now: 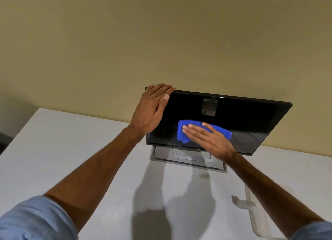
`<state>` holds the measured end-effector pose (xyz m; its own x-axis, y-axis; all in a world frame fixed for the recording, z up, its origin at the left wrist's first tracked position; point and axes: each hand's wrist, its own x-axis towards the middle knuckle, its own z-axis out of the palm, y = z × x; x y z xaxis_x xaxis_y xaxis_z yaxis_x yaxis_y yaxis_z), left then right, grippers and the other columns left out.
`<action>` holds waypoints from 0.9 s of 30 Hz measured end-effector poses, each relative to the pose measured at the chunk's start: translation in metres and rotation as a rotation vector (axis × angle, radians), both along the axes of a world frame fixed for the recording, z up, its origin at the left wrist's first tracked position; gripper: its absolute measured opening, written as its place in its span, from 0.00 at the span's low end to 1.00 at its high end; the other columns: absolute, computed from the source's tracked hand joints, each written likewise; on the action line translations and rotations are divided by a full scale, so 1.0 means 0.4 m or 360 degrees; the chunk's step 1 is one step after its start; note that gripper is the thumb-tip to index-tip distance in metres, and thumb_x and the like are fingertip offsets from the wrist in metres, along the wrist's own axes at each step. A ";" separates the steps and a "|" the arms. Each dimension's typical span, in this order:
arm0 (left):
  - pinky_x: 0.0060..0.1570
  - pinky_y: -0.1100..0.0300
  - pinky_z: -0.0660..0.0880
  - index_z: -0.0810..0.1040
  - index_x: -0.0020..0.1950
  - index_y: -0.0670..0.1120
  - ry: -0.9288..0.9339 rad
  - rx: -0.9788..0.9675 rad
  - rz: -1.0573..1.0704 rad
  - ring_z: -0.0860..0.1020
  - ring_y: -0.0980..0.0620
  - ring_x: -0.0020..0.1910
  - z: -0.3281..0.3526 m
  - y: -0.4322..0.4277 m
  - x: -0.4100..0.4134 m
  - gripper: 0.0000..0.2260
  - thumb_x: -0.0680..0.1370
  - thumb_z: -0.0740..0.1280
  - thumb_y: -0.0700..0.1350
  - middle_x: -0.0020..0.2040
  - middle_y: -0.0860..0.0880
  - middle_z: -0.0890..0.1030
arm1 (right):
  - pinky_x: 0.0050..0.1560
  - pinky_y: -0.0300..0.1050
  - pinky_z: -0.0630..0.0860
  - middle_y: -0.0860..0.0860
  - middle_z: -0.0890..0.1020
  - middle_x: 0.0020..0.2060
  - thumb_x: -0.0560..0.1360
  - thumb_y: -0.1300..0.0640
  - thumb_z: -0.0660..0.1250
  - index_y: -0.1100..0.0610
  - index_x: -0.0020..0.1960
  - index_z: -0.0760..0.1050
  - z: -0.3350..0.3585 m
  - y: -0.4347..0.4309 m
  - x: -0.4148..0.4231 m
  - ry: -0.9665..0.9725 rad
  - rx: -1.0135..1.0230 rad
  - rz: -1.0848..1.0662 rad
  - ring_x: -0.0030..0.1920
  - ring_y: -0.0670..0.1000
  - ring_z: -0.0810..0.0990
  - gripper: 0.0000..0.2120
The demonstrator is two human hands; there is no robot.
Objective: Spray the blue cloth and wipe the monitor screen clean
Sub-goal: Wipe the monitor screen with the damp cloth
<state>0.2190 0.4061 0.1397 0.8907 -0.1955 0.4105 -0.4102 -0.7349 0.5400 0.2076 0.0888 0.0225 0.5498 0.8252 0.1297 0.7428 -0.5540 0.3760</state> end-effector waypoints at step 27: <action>0.86 0.55 0.55 0.78 0.80 0.45 -0.0081 0.0012 -0.0029 0.71 0.47 0.83 -0.010 0.008 -0.006 0.20 0.92 0.53 0.43 0.78 0.48 0.79 | 0.84 0.54 0.62 0.48 0.58 0.87 0.82 0.68 0.68 0.53 0.88 0.59 -0.093 -0.109 -0.089 0.0207 -0.0222 0.0187 0.85 0.49 0.61 0.38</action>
